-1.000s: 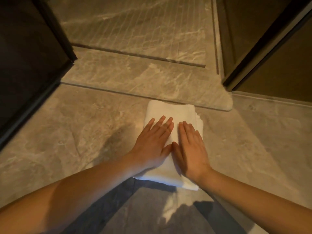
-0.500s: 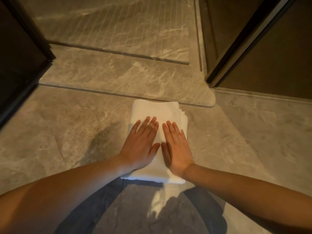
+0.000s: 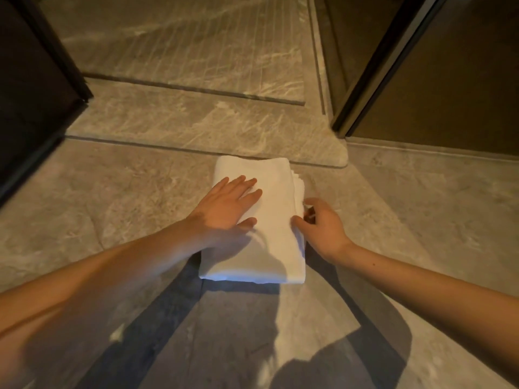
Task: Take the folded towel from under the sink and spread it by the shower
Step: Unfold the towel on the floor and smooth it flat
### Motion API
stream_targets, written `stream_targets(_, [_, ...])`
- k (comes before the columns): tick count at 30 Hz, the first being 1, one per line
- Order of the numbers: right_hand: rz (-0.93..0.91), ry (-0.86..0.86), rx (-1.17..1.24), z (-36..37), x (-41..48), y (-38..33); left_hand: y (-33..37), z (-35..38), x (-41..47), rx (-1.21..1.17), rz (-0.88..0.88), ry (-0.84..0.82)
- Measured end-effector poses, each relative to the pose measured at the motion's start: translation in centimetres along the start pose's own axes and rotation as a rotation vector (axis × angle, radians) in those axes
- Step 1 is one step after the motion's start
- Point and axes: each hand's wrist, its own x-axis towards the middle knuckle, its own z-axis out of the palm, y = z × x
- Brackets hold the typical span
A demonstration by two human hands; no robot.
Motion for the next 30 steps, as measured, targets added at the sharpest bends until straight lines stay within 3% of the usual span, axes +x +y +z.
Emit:
stream_targets(5, [0.101, -0.117, 0.043, 0.5, -0.2, 0.1, -1.1, 1.1, -2.2, -0.027, -0.007, -0.092])
stream_targets(9, [0.053, -0.056, 0.005, 0.5, -0.2, -0.9, -1.3, 1.3, -3.3, -0.065, -0.008, -0.122])
stream_targets(14, [0.048, -0.011, 0.238, 0.1, -0.9, -2.4, -0.9, 1.3, -3.3, -0.031, -0.019, -0.132])
stream_targets(19, [0.031, -0.257, 0.45, -0.9, -3.2, -2.9, -0.9, 1.4, -3.4, -0.019, 0.0, -0.107])
stream_targets(22, [-0.046, -0.394, 0.344, -1.5, -4.3, -2.9, -0.7, 1.4, -3.4, -0.007, -0.005, -0.116])
stream_targets(25, [-0.125, -0.409, 0.195, -2.0, -4.7, -3.4, -0.4, 0.0, -2.7, -0.055, -0.03, -0.169])
stream_targets(30, [-0.271, -0.374, 0.089, -2.1, -5.5, -5.1, 0.2, -4.0, 0.3, -0.479, -0.02, 0.012])
